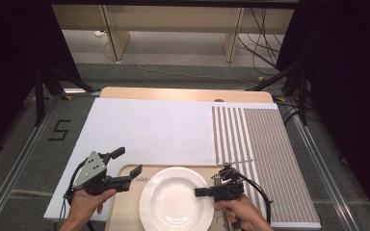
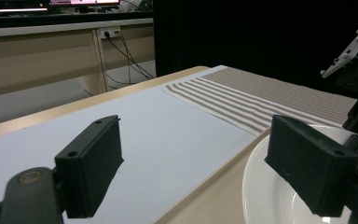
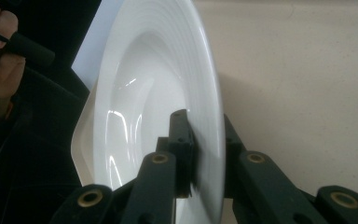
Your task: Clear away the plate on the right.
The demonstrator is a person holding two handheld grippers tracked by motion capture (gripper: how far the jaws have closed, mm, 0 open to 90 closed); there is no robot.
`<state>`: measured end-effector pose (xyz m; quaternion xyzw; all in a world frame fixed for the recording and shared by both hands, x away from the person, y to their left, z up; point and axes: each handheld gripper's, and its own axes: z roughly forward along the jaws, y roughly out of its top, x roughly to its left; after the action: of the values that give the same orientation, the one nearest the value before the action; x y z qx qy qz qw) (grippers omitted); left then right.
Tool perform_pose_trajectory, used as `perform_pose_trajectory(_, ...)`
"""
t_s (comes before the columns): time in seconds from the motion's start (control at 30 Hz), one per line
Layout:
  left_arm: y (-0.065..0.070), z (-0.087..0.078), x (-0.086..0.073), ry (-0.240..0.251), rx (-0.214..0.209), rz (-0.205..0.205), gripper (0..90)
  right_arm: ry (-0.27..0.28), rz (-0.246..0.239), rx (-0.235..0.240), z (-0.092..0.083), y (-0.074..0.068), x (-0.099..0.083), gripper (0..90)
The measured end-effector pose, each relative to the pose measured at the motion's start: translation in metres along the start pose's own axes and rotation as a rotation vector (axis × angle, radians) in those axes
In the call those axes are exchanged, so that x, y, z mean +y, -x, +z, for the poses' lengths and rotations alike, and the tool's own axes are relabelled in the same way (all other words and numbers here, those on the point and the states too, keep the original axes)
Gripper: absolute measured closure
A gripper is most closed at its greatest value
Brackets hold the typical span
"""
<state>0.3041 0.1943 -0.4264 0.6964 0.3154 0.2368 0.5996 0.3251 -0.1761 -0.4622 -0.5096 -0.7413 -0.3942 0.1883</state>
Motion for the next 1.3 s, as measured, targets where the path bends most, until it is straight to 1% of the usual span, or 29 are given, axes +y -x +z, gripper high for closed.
perform_pose_trajectory(0.03,0.0,0.0,0.0,-0.002,0.002,0.004,17.4,-0.006,-0.005,0.01,-0.001,0.0,0.0,82.1)
perform_pose_trajectory(0.1,0.0,0.0,0.0,-0.011,0.006,0.008,17.5,-0.01,-0.002,-0.001,0.002,-0.002,0.0,82.0)
perform_pose_trajectory(0.17,0.001,0.0,0.0,-0.011,0.006,0.009,17.5,-0.012,-0.012,0.022,0.003,-0.001,-0.001,82.1)
perform_pose_trajectory(0.2,0.001,-0.001,0.0,-0.011,0.006,0.009,17.4,-0.011,0.001,-0.004,0.004,-0.002,0.0,82.2)
perform_pose_trajectory(0.23,0.001,-0.001,0.0,-0.011,0.007,0.009,17.5,-0.01,0.005,-0.01,0.004,-0.002,0.0,82.1)
perform_pose_trajectory(0.3,0.0,-0.001,0.0,-0.012,0.008,0.008,17.5,-0.014,0.001,-0.001,0.004,-0.001,0.0,82.2)
perform_pose_trajectory(0.33,0.0,0.0,0.0,-0.012,0.008,0.009,17.4,-0.007,0.003,-0.011,0.005,-0.001,0.0,82.2)
perform_pose_trajectory(0.4,0.001,0.0,0.0,-0.012,0.006,0.011,17.4,-0.013,-0.005,0.006,0.005,0.0,0.001,82.1)
perform_pose_trajectory(0.43,0.001,0.0,0.0,-0.013,0.006,0.013,17.5,-0.009,0.0,-0.006,0.006,0.0,0.001,82.1)
perform_pose_trajectory(0.5,0.0,0.0,0.0,-0.016,0.006,0.015,17.5,-0.013,-0.001,0.001,0.005,0.0,0.001,81.9)
perform_pose_trajectory(0.53,0.001,0.0,0.0,-0.018,0.005,0.016,17.5,-0.011,0.004,-0.011,0.006,0.001,0.002,81.7)
perform_pose_trajectory(0.57,0.001,0.0,0.0,-0.018,0.005,0.017,17.5,-0.01,0.003,-0.011,0.006,0.0,0.002,81.4)
perform_pose_trajectory(0.63,0.001,0.0,0.0,-0.019,0.005,0.017,17.5,-0.019,-0.01,0.008,0.006,0.001,0.002,80.6)
perform_pose_trajectory(0.7,0.001,0.0,0.0,-0.019,0.005,0.017,17.5,-0.021,-0.006,-0.027,0.007,0.001,0.003,79.0)
perform_pose_trajectory(0.77,0.001,0.0,0.0,-0.019,0.004,0.016,17.5,-0.03,-0.009,-0.049,0.007,0.0,0.003,77.7)
perform_pose_trajectory(0.83,0.001,0.0,0.0,-0.02,0.003,0.015,17.5,-0.033,-0.022,-0.03,0.005,0.0,0.003,76.7)
perform_pose_trajectory(0.87,0.001,0.0,0.0,-0.022,0.003,0.016,17.5,-0.038,-0.029,-0.04,0.004,-0.001,0.003,75.6)
perform_pose_trajectory(0.9,0.001,0.0,0.0,-0.023,0.004,0.015,17.5,-0.039,-0.042,-0.064,0.004,-0.001,0.003,74.1)
perform_pose_trajectory(0.93,0.001,0.0,0.0,-0.023,0.003,0.013,17.4,-0.033,-0.068,-0.08,0.003,0.0,0.003,72.8)
perform_pose_trajectory(0.97,0.001,0.0,0.0,-0.023,0.003,0.013,17.4,-0.034,-0.079,-0.1,0.003,0.0,0.004,71.8)
perform_pose_trajectory(1.0,0.001,0.0,0.0,-0.023,0.002,0.015,17.5,-0.014,-0.089,-0.116,0.004,0.0,0.004,70.5)
perform_pose_trajectory(1.03,0.001,0.0,0.0,-0.024,0.003,0.014,17.4,0.009,-0.113,-0.12,0.003,0.002,0.005,68.4)
perform_pose_trajectory(1.07,0.001,0.0,-0.001,-0.026,0.002,0.016,17.5,0.009,-0.12,-0.106,0.0,0.003,0.006,67.4)
perform_pose_trajectory(1.1,0.001,0.001,-0.001,-0.018,-0.006,0.012,17.5,0.025,-0.13,-0.105,-0.001,0.004,0.006,65.1)
perform_pose_trajectory(1.13,0.001,0.001,-0.001,-0.023,-0.003,0.015,17.5,0.032,-0.136,-0.132,-0.003,0.003,0.006,64.5)
perform_pose_trajectory(1.2,0.001,0.001,-0.001,-0.028,-0.002,0.018,17.5,0.031,-0.144,-0.132,-0.006,0.004,0.007,62.1)
perform_pose_trajectory(1.23,0.002,0.001,-0.001,-0.03,-0.002,0.02,17.4,0.036,-0.152,-0.147,-0.008,0.003,0.008,60.4)
perform_pose_trajectory(1.27,0.002,0.001,-0.001,-0.032,-0.003,0.023,17.4,0.047,-0.18,-0.167,-0.01,0.004,0.008,58.6)
perform_pose_trajectory(1.3,0.002,0.001,-0.001,-0.032,-0.003,0.021,17.5,0.06,-0.195,-0.161,-0.013,0.003,0.008,56.6)
